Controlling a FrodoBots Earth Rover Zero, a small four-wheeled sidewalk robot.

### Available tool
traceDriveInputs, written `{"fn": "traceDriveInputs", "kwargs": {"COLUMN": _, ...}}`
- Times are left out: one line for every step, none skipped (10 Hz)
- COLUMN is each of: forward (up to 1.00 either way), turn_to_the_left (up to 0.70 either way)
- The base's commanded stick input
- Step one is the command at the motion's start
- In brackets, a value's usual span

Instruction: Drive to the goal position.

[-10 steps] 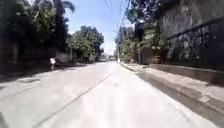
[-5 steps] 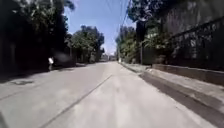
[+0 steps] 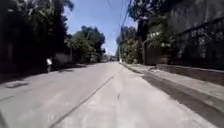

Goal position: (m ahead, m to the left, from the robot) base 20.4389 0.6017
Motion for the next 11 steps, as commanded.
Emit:
{"fn": "traceDriveInputs", "kwargs": {"forward": 0.70, "turn_to_the_left": -0.05}}
{"fn": "traceDriveInputs", "kwargs": {"forward": 0.70, "turn_to_the_left": -0.15}}
{"fn": "traceDriveInputs", "kwargs": {"forward": 0.70, "turn_to_the_left": -0.21}}
{"fn": "traceDriveInputs", "kwargs": {"forward": 0.70, "turn_to_the_left": -0.22}}
{"fn": "traceDriveInputs", "kwargs": {"forward": 0.70, "turn_to_the_left": 0.00}}
{"fn": "traceDriveInputs", "kwargs": {"forward": 0.70, "turn_to_the_left": 0.00}}
{"fn": "traceDriveInputs", "kwargs": {"forward": 0.70, "turn_to_the_left": 0.00}}
{"fn": "traceDriveInputs", "kwargs": {"forward": 0.70, "turn_to_the_left": 0.00}}
{"fn": "traceDriveInputs", "kwargs": {"forward": 0.70, "turn_to_the_left": 0.00}}
{"fn": "traceDriveInputs", "kwargs": {"forward": 0.70, "turn_to_the_left": -0.03}}
{"fn": "traceDriveInputs", "kwargs": {"forward": 0.70, "turn_to_the_left": -0.07}}
